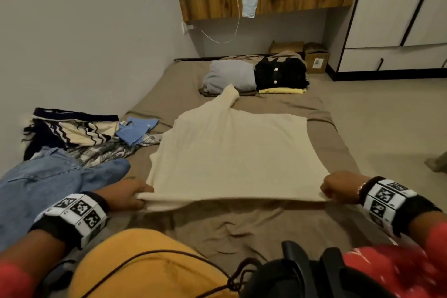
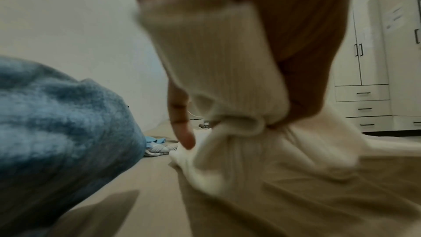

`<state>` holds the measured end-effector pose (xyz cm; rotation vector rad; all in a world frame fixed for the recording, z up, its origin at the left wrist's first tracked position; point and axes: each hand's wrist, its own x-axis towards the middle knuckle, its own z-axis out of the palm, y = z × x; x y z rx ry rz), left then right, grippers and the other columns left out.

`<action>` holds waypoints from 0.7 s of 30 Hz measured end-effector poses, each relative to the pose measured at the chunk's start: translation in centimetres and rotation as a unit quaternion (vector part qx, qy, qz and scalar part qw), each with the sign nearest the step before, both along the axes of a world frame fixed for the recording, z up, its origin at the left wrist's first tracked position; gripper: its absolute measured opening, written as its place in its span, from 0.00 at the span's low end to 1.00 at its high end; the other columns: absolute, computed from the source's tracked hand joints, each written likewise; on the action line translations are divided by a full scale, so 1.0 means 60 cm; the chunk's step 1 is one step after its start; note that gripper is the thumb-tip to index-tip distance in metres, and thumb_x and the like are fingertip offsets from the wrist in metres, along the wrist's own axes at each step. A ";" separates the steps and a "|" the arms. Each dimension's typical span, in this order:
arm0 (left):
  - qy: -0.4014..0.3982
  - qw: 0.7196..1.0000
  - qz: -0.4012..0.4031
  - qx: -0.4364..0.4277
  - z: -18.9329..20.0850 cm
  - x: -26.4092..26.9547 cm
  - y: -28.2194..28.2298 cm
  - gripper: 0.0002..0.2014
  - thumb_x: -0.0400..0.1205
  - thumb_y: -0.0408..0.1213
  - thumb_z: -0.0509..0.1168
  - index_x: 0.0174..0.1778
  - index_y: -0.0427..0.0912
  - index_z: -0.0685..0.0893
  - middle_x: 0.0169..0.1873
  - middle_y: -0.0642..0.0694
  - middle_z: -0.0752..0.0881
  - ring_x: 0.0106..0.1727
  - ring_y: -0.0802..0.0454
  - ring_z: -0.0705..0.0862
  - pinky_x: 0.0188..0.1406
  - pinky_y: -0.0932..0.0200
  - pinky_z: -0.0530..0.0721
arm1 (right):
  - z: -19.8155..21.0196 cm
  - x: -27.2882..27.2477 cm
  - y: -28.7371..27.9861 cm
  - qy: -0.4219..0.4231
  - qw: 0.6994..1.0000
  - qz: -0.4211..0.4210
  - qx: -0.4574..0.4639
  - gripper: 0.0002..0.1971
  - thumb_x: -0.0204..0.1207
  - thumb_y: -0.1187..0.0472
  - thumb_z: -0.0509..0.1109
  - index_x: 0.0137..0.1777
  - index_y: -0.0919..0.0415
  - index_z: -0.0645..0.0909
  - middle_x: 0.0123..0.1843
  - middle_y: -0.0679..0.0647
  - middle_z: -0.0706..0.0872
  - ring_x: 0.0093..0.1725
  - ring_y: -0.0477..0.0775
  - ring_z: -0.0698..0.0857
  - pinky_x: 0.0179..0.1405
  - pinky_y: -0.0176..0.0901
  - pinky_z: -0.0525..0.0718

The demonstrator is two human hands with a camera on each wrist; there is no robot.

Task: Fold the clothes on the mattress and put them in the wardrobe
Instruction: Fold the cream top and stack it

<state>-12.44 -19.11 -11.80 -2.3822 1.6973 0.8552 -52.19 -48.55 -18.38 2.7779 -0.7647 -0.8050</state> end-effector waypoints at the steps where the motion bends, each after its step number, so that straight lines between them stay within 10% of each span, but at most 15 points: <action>1: 0.012 0.999 0.001 0.036 0.004 0.000 0.004 0.24 0.64 0.44 0.59 0.52 0.34 0.82 0.53 0.33 0.83 0.49 0.49 0.79 0.42 0.65 0.71 | -0.002 -0.005 -0.001 -0.001 1.000 0.000 0.000 0.07 0.74 0.59 0.61 0.34 0.53 0.75 0.50 0.54 0.85 0.50 0.58 0.80 0.48 0.41 0.74; 5: 0.014 0.999 0.024 0.047 0.020 0.015 -0.024 0.12 0.75 0.39 0.64 0.52 0.40 0.79 0.53 0.40 0.80 0.50 0.53 0.76 0.39 0.75 0.69 | 0.003 0.003 -0.010 -0.037 0.998 -0.035 0.041 0.16 0.76 0.55 0.63 0.29 0.45 0.63 0.32 0.41 0.68 0.44 0.48 0.72 0.40 0.39 0.72; 9: -0.045 0.996 0.031 -0.074 0.027 0.055 -0.113 0.13 0.79 0.29 0.65 0.58 0.32 0.80 0.53 0.39 0.81 0.56 0.46 0.79 0.42 0.64 0.66 | 0.021 0.034 -0.061 -0.151 0.985 -0.084 0.023 0.20 0.77 0.61 0.62 0.31 0.40 0.57 0.35 0.39 0.66 0.47 0.48 0.71 0.44 0.37 0.66; 16: -0.153 0.974 0.066 -0.152 0.012 0.093 -0.241 0.11 0.81 0.31 0.61 0.58 0.33 0.80 0.57 0.33 0.83 0.56 0.37 0.81 0.46 0.54 0.73 | 0.011 0.086 -0.143 -0.206 0.965 -0.158 0.013 0.09 0.77 0.66 0.60 0.51 0.53 0.76 0.56 0.58 0.83 0.56 0.59 0.81 0.43 0.40 0.67; 21: -0.188 0.969 0.022 -0.157 -0.044 0.082 -0.260 0.38 0.72 0.53 0.72 0.75 0.44 0.67 0.71 0.39 0.71 0.74 0.40 0.68 0.65 0.40 0.72 | -0.009 0.096 -0.135 -0.193 0.966 -0.170 0.009 0.17 0.81 0.59 0.60 0.70 0.55 0.71 0.66 0.57 0.75 0.65 0.60 0.75 0.61 0.44 0.72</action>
